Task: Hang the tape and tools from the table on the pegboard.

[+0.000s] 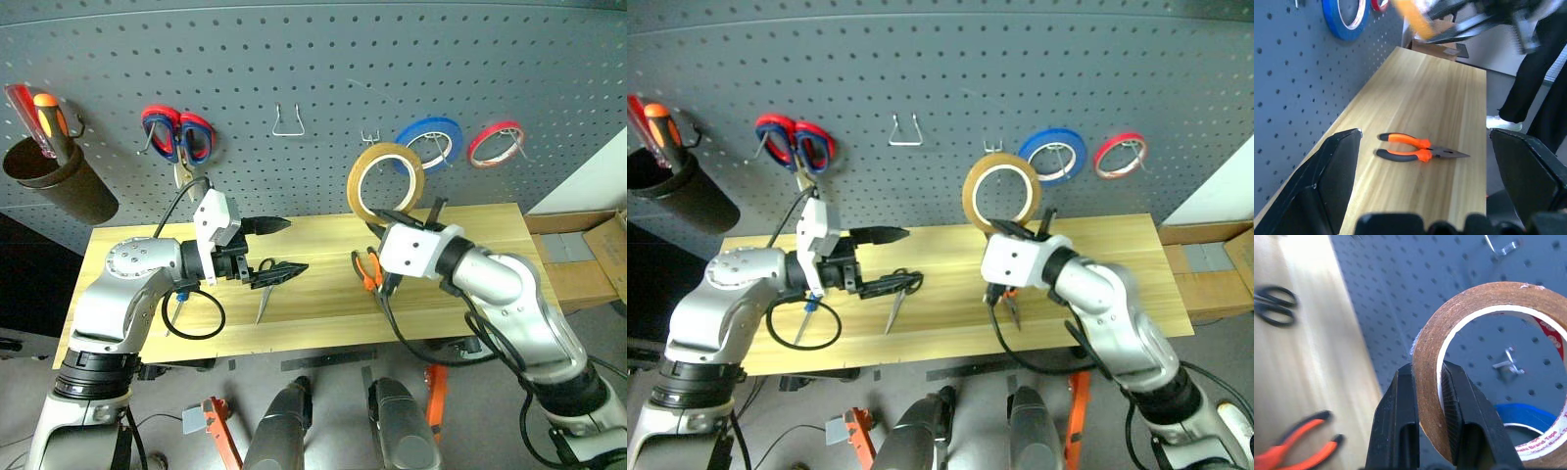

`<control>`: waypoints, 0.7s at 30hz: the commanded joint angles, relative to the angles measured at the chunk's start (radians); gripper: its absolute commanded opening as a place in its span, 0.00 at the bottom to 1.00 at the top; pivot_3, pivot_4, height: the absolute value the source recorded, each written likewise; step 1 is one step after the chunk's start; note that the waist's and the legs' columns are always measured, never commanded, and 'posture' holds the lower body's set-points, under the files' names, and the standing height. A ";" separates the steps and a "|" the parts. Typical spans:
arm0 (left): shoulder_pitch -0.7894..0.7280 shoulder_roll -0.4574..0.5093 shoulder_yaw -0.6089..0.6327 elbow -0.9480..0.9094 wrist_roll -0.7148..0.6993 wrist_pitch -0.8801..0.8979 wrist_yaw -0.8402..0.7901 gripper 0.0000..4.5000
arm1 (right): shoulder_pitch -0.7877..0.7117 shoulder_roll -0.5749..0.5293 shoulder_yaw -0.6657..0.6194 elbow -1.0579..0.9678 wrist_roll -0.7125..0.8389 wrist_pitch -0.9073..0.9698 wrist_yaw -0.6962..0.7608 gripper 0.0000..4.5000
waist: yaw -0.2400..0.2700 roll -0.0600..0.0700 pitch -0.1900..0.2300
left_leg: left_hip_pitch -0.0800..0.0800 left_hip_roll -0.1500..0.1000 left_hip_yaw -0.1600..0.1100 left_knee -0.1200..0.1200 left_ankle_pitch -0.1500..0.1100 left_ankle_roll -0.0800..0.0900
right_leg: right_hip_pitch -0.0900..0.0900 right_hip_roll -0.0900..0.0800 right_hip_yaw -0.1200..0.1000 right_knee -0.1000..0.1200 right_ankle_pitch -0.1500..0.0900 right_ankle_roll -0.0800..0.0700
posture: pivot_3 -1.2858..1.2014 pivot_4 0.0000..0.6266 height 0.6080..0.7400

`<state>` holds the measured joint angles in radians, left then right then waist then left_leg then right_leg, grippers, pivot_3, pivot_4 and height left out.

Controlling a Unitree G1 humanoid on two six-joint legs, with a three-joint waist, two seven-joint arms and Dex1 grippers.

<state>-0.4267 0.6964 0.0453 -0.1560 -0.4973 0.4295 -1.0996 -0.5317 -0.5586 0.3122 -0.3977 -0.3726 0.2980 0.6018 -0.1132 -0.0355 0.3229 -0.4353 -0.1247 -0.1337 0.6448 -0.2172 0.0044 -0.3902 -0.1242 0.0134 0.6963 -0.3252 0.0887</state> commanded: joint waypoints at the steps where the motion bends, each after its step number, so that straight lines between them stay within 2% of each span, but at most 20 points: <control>1: 0.003 0.001 0.022 -0.028 -0.010 -0.021 0.007 1.00 | -0.052 0.008 -0.030 0.108 0.003 -0.106 -0.044 0.07 | 0.000 0.000 0.000 | 0.000 0.000 0.000 0.000 0.000 0.000 | 0.000 0.000 0.000 0.000 0.000 0.000 | 0.45 0.47 1.00; 6: 0.013 0.007 0.021 -0.028 0.000 -0.032 0.012 1.00 | -0.098 0.028 -0.017 0.269 -0.008 -0.215 -0.086 0.07 | 0.000 0.000 0.000 | 0.000 0.000 0.001 0.000 0.000 0.000 | 0.000 0.000 0.000 0.000 0.000 0.000 | 0.45 0.47 1.00; 13: 0.025 0.008 0.023 -0.027 0.004 -0.043 0.027 1.00 | -0.108 0.068 -0.021 0.355 -0.003 -0.287 -0.108 0.07 | -0.001 0.000 0.000 | 0.000 0.000 0.001 0.000 0.000 0.000 | -0.001 0.001 0.000 0.001 0.000 0.000 | 0.46 0.47 1.00; 17: 0.033 0.013 0.033 -0.011 0.014 -0.052 0.034 1.00 | -0.072 0.075 -0.037 0.333 0.005 -0.289 -0.111 0.36 | 0.000 0.000 0.000 | 0.000 0.000 0.001 0.000 0.000 0.000 | -0.001 0.001 0.000 0.001 0.000 0.000 | 0.46 0.47 1.00; 21: 0.058 0.046 0.040 0.038 0.046 -0.082 0.018 1.00 | 0.045 0.071 -0.059 0.211 0.024 -0.224 -0.086 0.67 | 0.001 0.000 0.000 | 0.000 0.000 0.000 0.000 0.000 0.000 | -0.001 0.001 0.000 0.001 0.000 0.000 | 0.45 0.47 1.00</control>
<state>-0.3825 0.7183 0.0528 -0.1256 -0.4635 0.3768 -1.0728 -0.5268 -0.4843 0.2845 -0.0848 -0.3684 0.0464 0.5042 -0.1126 -0.0355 0.3229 -0.4353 -0.1243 -0.1334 0.6446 -0.2172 0.0042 -0.3913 -0.1233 0.0133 0.6972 -0.3252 0.0886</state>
